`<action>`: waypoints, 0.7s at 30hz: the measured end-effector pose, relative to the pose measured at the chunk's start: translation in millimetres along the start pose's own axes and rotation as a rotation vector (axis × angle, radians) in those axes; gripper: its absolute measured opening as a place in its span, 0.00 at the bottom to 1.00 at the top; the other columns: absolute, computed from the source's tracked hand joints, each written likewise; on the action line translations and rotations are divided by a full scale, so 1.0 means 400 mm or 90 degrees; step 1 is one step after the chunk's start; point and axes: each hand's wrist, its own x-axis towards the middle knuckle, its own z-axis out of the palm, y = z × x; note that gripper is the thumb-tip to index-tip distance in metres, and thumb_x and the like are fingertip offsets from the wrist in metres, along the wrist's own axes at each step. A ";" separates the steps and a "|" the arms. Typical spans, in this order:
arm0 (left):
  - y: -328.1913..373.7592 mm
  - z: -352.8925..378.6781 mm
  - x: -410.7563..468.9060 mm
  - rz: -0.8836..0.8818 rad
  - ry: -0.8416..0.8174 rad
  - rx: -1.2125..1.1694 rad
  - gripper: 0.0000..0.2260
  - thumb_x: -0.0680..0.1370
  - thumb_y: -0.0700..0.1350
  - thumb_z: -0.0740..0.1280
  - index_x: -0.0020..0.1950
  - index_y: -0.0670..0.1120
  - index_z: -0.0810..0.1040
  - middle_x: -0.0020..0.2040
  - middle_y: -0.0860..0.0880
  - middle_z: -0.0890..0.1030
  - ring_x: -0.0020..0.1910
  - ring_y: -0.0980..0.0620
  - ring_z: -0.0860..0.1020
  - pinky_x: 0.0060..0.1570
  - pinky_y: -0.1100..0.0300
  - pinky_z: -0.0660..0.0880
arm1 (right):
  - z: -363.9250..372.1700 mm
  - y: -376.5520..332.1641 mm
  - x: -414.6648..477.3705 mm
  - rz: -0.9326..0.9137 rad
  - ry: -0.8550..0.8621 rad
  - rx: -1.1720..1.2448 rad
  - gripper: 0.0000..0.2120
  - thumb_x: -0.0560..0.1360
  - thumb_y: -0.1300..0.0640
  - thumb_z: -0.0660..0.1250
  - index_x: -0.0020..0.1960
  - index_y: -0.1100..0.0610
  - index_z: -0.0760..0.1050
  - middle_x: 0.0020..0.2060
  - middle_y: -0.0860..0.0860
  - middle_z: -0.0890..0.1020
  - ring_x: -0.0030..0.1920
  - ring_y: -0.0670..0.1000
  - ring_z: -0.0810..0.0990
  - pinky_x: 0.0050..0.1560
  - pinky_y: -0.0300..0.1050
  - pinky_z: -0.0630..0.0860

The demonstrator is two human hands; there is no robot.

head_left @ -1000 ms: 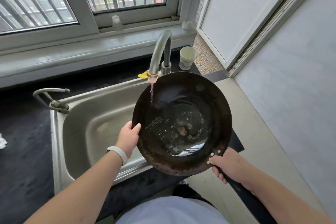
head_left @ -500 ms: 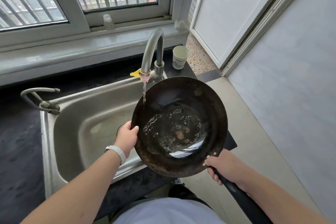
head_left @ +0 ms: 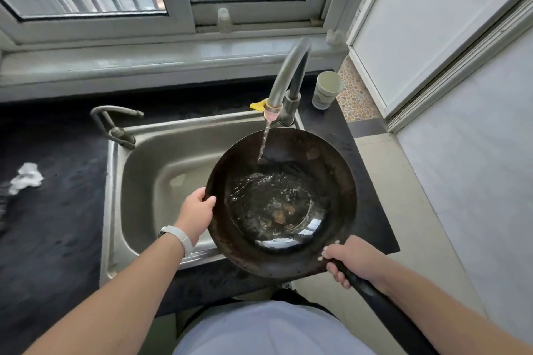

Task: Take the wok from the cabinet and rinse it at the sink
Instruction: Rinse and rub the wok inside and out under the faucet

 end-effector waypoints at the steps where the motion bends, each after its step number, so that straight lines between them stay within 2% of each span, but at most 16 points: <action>1: -0.005 -0.012 -0.003 -0.006 0.009 0.001 0.11 0.84 0.38 0.59 0.50 0.45 0.81 0.43 0.43 0.82 0.42 0.44 0.79 0.45 0.50 0.77 | 0.002 -0.006 0.009 0.002 -0.014 -0.002 0.16 0.79 0.63 0.61 0.32 0.60 0.73 0.25 0.54 0.74 0.23 0.49 0.69 0.24 0.40 0.67; 9: -0.036 -0.098 -0.037 -0.024 0.109 -0.005 0.11 0.84 0.38 0.60 0.49 0.43 0.82 0.43 0.44 0.83 0.43 0.46 0.79 0.43 0.54 0.75 | 0.017 -0.072 0.103 0.056 -0.120 -0.019 0.11 0.79 0.63 0.62 0.37 0.61 0.72 0.27 0.54 0.74 0.24 0.48 0.69 0.24 0.37 0.66; 12: -0.058 -0.127 -0.046 -0.039 0.153 -0.006 0.10 0.83 0.38 0.60 0.49 0.40 0.81 0.44 0.41 0.83 0.43 0.45 0.79 0.44 0.53 0.76 | 0.023 -0.098 0.142 0.066 -0.162 -0.035 0.12 0.79 0.62 0.62 0.37 0.61 0.71 0.27 0.54 0.74 0.25 0.48 0.70 0.25 0.38 0.66; 14: -0.066 -0.145 -0.059 -0.051 0.176 -0.006 0.10 0.83 0.39 0.61 0.49 0.40 0.81 0.45 0.41 0.83 0.45 0.43 0.80 0.46 0.51 0.77 | 0.027 -0.117 0.163 0.067 -0.186 -0.058 0.13 0.80 0.62 0.61 0.36 0.60 0.71 0.26 0.53 0.74 0.24 0.47 0.70 0.25 0.37 0.66; 17: -0.080 -0.168 -0.071 -0.064 0.205 -0.008 0.10 0.83 0.40 0.61 0.47 0.45 0.82 0.46 0.39 0.85 0.47 0.38 0.82 0.47 0.43 0.80 | 0.030 -0.147 0.191 0.066 -0.225 -0.102 0.17 0.80 0.62 0.61 0.32 0.60 0.70 0.23 0.51 0.73 0.23 0.47 0.69 0.24 0.36 0.66; 19: -0.086 -0.179 -0.082 -0.067 0.213 -0.009 0.12 0.83 0.41 0.61 0.44 0.49 0.82 0.44 0.41 0.85 0.45 0.39 0.82 0.46 0.41 0.80 | 0.032 -0.160 0.215 0.072 -0.251 -0.107 0.17 0.80 0.62 0.61 0.32 0.59 0.70 0.24 0.51 0.73 0.23 0.47 0.69 0.24 0.36 0.66; 21: -0.088 -0.183 -0.093 -0.071 0.224 -0.008 0.13 0.82 0.42 0.61 0.44 0.51 0.83 0.44 0.41 0.86 0.48 0.39 0.83 0.50 0.39 0.81 | 0.034 -0.170 0.237 0.085 -0.267 -0.106 0.16 0.80 0.62 0.60 0.34 0.59 0.69 0.24 0.51 0.73 0.23 0.47 0.69 0.24 0.36 0.65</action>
